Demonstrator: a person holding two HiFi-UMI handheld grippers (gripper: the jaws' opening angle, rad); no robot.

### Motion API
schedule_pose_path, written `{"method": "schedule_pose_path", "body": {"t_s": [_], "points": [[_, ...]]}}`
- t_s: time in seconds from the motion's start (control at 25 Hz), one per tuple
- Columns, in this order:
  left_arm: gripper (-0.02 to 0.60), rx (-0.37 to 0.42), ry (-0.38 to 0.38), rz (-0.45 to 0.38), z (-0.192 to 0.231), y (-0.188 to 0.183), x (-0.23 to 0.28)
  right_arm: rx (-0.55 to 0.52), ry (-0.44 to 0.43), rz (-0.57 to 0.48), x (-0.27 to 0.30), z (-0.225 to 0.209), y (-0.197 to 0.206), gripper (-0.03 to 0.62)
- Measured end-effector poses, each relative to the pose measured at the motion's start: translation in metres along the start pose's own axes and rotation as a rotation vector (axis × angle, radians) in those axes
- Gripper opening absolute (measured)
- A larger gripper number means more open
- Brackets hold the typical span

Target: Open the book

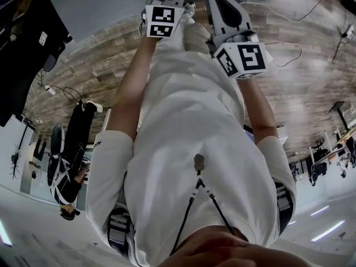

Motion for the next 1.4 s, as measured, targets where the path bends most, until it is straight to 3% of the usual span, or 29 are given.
{"method": "schedule_pose_path", "body": {"t_s": [0.12, 0.44, 0.84, 0.96, 1.12, 1.4], "points": [[0.178, 0.011, 0.003, 0.043, 0.000, 0.007, 0.011, 0.008, -0.002, 0.009, 0.001, -0.002, 0.002, 0.037], [0.181, 0.065, -0.022, 0.129, 0.003, 0.025, 0.023, 0.005, -0.022, 0.026, 0.000, 0.001, 0.008, 0.037], [0.179, 0.051, -0.084, 0.119, 0.018, 0.029, 0.021, 0.003, 0.006, 0.035, 0.003, -0.004, 0.012, 0.037], [0.161, 0.038, -0.082, 0.124, 0.024, 0.031, 0.020, 0.008, 0.005, 0.043, 0.008, -0.003, 0.013, 0.037], [0.090, 0.074, -0.064, 0.127, 0.023, 0.027, 0.019, -0.006, -0.002, 0.051, 0.017, 0.002, 0.009, 0.037], [0.054, 0.101, -0.062, 0.120, 0.026, 0.027, 0.013, -0.017, 0.032, 0.039, 0.025, 0.011, 0.002, 0.037]]}}
Point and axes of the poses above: the fingertips, and each gripper's own axes: x forward along the fingers, z to its left, y out of its underside, the point moved 2 cm from there along -x, backward along the fingers, and after that the axes turned 8 degrees about -x, right-handed, at the moved point
